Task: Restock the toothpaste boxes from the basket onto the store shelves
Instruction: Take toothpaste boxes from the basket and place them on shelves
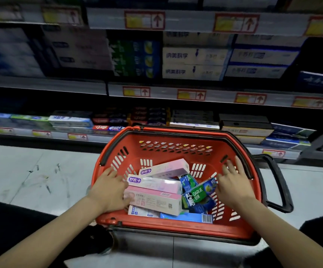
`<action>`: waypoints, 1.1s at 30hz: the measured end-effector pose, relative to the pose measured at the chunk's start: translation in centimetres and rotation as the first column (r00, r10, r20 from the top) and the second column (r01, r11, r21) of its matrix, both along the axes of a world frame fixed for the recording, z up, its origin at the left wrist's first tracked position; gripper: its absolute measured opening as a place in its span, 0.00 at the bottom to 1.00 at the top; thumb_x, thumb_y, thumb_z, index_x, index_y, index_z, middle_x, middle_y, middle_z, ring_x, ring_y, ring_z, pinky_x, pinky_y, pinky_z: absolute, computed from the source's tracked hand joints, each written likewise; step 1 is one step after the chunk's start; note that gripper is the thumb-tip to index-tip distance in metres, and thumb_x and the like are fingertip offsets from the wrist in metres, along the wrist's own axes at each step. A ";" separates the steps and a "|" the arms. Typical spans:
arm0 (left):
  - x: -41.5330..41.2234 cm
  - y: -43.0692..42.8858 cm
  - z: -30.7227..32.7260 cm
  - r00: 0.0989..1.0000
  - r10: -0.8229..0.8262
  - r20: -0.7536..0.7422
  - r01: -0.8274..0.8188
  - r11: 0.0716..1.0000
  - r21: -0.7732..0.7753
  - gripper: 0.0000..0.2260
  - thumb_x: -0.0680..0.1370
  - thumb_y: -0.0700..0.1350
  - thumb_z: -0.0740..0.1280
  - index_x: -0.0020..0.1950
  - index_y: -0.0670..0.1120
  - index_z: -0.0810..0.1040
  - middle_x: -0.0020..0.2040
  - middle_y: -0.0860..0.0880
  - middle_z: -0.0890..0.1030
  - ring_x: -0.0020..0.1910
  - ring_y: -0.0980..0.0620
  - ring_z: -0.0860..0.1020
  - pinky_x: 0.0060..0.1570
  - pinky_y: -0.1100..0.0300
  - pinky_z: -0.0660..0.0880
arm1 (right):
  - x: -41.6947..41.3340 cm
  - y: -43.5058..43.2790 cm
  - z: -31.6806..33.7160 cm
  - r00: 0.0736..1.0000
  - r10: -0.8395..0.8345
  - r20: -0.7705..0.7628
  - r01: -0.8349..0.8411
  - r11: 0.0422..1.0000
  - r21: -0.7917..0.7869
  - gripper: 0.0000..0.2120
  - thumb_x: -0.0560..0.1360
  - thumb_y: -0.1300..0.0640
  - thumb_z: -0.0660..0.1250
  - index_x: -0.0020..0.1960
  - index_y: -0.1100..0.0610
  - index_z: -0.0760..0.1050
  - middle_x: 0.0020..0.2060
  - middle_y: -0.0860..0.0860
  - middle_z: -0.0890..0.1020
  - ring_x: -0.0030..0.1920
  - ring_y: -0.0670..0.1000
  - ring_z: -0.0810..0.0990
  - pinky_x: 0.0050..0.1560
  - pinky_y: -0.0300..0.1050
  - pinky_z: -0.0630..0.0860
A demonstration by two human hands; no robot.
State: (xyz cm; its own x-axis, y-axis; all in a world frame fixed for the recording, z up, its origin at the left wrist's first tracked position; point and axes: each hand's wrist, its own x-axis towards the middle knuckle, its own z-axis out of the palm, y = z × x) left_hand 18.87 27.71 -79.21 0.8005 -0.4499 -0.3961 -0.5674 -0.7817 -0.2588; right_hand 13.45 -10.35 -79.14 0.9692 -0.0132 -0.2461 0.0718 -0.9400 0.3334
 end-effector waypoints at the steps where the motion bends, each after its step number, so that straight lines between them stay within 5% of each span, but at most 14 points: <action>1: 0.1 1.1 0.0 1.000 0.021 -0.003 -0.021 1.000 0.000 0.32 0.79 0.70 0.50 0.70 0.53 0.79 0.65 0.51 0.82 0.69 0.47 0.73 0.78 0.50 0.54 | 0.6 0.9 0.0 1.000 0.022 0.003 -0.022 1.000 0.012 0.25 0.80 0.41 0.58 0.68 0.56 0.79 0.75 0.60 0.72 0.81 0.61 0.60 0.80 0.65 0.37; 21: -3.2 14.0 -0.1 0.930 0.365 -0.039 -0.366 0.930 -0.028 0.29 0.78 0.69 0.56 0.71 0.55 0.78 0.64 0.52 0.82 0.69 0.49 0.74 0.80 0.52 0.52 | 7.7 13.9 0.1 0.943 0.333 -0.007 -0.331 0.941 0.075 0.21 0.81 0.43 0.56 0.63 0.52 0.80 0.61 0.53 0.82 0.69 0.56 0.75 0.79 0.67 0.33; 28: -3.5 15.6 0.9 0.878 0.456 -0.143 -0.477 0.857 -0.193 0.18 0.80 0.62 0.63 0.65 0.58 0.81 0.61 0.57 0.84 0.61 0.54 0.79 0.68 0.57 0.68 | 8.2 16.3 -0.6 0.939 0.340 -0.043 -0.335 0.937 0.101 0.18 0.80 0.46 0.59 0.63 0.51 0.79 0.60 0.53 0.81 0.66 0.56 0.76 0.81 0.64 0.44; 33: -1.4 15.7 4.5 0.788 0.470 -0.397 -0.615 0.618 -0.489 0.10 0.82 0.48 0.67 0.60 0.52 0.85 0.56 0.55 0.85 0.54 0.56 0.81 0.54 0.61 0.76 | 8.6 20.9 -0.6 0.937 0.341 -0.082 -0.309 0.914 0.263 0.20 0.79 0.46 0.62 0.68 0.52 0.78 0.61 0.53 0.80 0.64 0.57 0.76 0.68 0.53 0.69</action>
